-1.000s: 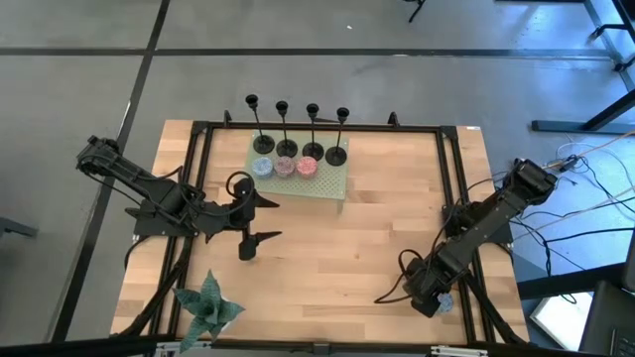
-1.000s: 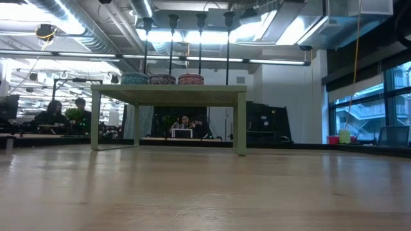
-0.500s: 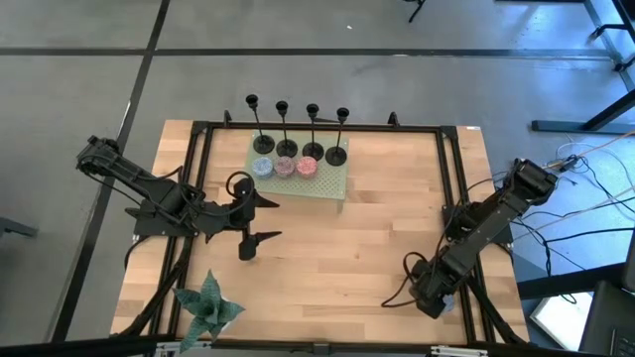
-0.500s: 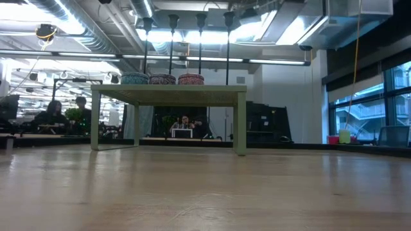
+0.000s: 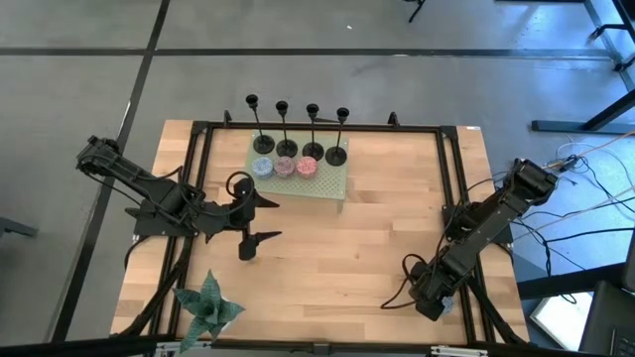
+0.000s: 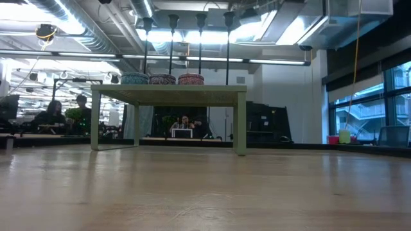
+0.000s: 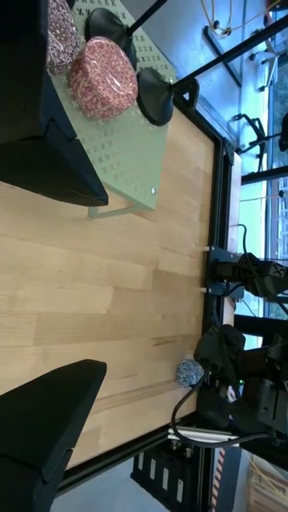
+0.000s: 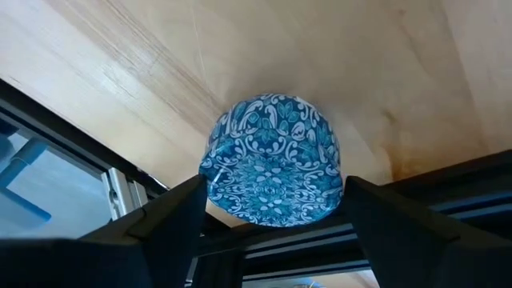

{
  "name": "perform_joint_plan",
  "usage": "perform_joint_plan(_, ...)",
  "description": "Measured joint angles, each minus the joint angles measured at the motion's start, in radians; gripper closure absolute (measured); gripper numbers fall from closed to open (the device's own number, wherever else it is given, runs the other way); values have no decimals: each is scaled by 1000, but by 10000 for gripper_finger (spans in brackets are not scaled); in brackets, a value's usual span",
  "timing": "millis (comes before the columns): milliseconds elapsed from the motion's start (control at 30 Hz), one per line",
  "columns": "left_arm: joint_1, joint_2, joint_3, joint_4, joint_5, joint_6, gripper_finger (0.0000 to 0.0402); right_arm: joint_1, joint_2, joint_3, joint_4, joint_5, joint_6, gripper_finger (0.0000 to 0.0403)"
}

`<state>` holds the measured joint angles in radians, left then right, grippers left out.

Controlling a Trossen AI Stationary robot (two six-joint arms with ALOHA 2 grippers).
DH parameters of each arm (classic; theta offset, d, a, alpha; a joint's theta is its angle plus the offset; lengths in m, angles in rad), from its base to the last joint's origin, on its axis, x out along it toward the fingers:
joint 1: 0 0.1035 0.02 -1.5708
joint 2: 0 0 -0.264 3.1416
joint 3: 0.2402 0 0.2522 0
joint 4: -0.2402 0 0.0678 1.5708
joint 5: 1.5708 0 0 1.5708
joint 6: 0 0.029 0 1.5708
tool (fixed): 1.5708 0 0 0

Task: Pick & Place candle stick holders
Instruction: Put the blue candle on the shelf aligned with the other candles

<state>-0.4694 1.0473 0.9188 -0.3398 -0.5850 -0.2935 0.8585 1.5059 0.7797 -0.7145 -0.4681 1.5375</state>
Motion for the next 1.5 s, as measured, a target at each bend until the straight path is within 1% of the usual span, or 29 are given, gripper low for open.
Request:
perform_joint_plan(933, 0, 0, 0, 0, -6, 0, 74, 0, 0, 1, 21, 3, -5, 104)
perform_joint_plan(1067, 0, 0, 0, 0, -6, 0, 74, 0, 0, 1, 42, -20, -24, 104)
perform_joint_plan(1333, 0, 0, 0, 0, -6, 0, 74, 0, 0, 1, 45, -22, -57, 104)
perform_joint_plan(1400, 0, 0, 0, 0, -6, 0, 74, 0, 0, 1, 45, -10, -85, 104)
perform_joint_plan(1500, 0, 0, 0, 0, -6, 0, 74, 0, 0, 1, 39, 47, -128, 104)
